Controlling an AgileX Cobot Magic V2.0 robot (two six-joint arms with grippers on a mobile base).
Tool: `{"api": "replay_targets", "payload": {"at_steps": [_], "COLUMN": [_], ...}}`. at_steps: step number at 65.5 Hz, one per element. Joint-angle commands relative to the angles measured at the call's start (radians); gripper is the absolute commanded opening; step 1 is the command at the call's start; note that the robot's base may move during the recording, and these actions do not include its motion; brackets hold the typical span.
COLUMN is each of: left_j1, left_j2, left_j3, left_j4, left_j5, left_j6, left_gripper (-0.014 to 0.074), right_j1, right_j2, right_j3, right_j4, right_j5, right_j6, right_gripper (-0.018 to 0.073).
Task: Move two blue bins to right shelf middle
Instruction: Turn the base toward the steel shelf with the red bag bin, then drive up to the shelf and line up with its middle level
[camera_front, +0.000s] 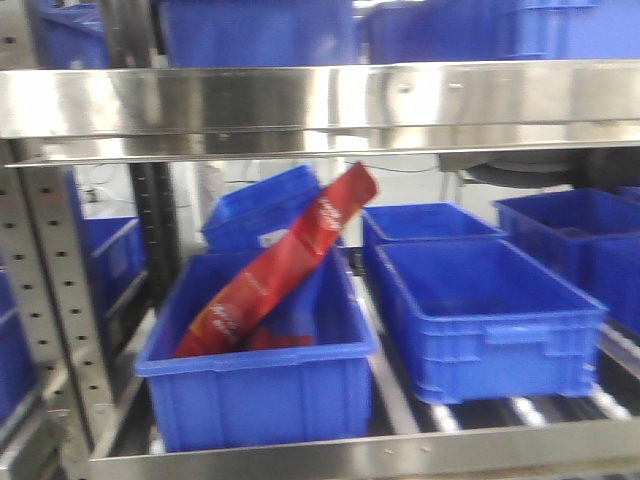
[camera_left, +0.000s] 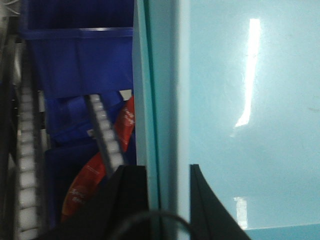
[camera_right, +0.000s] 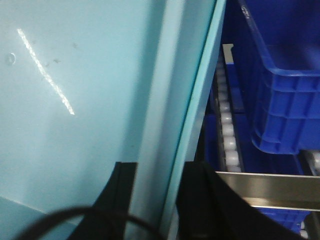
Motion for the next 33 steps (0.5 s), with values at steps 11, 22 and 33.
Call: {"api": "replay_targets", "payload": {"at_steps": [11,22,33], "left_j1": [-0.007,-0.007,-0.007], "left_j2": [-0.014,-0.014,-0.014], "left_j3": [-0.016,-0.016,-0.016], "left_j4": [-0.039,-0.039,-0.039], "left_j5": [-0.106,-0.106,-0.106], "left_j6": [0.005,0.005,0.005], "left_gripper": [-0.0111,-0.0111,-0.0111], "right_j1": [0.008,0.008,0.008], "right_j2": [-0.02,-0.02,-0.02], "right_j3": [-0.014,-0.014,-0.014], "right_j4": [0.048,0.048,0.048], "right_j5": [-0.075,-0.075,-0.075], "right_j6": [-0.024,-0.024,-0.024], "right_gripper": [-0.0153,-0.0153,-0.0153]}}
